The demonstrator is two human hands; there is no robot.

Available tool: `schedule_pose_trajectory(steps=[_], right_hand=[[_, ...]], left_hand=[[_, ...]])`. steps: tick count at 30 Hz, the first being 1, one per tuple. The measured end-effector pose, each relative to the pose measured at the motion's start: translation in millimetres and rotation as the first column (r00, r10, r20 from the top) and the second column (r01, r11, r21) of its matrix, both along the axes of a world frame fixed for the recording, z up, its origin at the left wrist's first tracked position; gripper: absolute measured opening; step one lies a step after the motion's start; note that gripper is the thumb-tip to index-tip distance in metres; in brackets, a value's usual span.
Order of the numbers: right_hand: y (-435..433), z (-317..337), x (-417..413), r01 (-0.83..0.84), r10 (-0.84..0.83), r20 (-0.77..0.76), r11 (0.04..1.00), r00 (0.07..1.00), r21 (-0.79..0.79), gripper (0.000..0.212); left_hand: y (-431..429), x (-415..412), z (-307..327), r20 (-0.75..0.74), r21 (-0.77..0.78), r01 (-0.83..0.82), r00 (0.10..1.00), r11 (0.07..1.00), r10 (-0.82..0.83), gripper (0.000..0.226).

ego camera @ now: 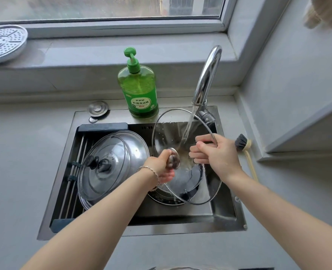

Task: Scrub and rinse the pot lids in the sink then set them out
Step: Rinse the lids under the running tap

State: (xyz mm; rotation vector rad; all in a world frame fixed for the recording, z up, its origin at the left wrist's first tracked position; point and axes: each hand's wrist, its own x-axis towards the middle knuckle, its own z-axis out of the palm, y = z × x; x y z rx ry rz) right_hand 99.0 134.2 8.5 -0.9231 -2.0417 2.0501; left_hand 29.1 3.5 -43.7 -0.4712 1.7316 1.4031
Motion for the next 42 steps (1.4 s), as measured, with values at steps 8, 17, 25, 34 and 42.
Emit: schedule_pose_trajectory(steps=[8,17,25,34,42], right_hand=[[2,6,-5,0.042,-0.041,0.012,0.998,0.999,-0.047,0.012],[20,7,-6,0.113,-0.107,0.073,0.991,0.992,-0.075,0.013],[74,-11,19,0.375,-0.319,0.207,0.857,0.925,-0.355,0.013],[66,-30,29,0.336,-0.277,0.191,0.745,0.942,-0.577,0.013],[7,-66,7,-0.245,-0.026,0.364,0.695,0.931,0.676,0.06]], left_hand=[[-19,-6,-10,-0.622,-0.351,0.337,0.613,0.873,-0.487,0.024],[-7,-4,-7,-0.346,-0.146,0.305,0.875,0.941,-0.338,0.038],[-22,4,-41,-0.024,-0.18,0.005,1.0,0.984,-0.01,0.028],[-21,-3,-14,0.306,0.292,-0.439,0.885,0.85,0.352,0.053],[-36,-5,-4,0.124,0.315,-0.56,0.825,0.766,0.552,0.05]])
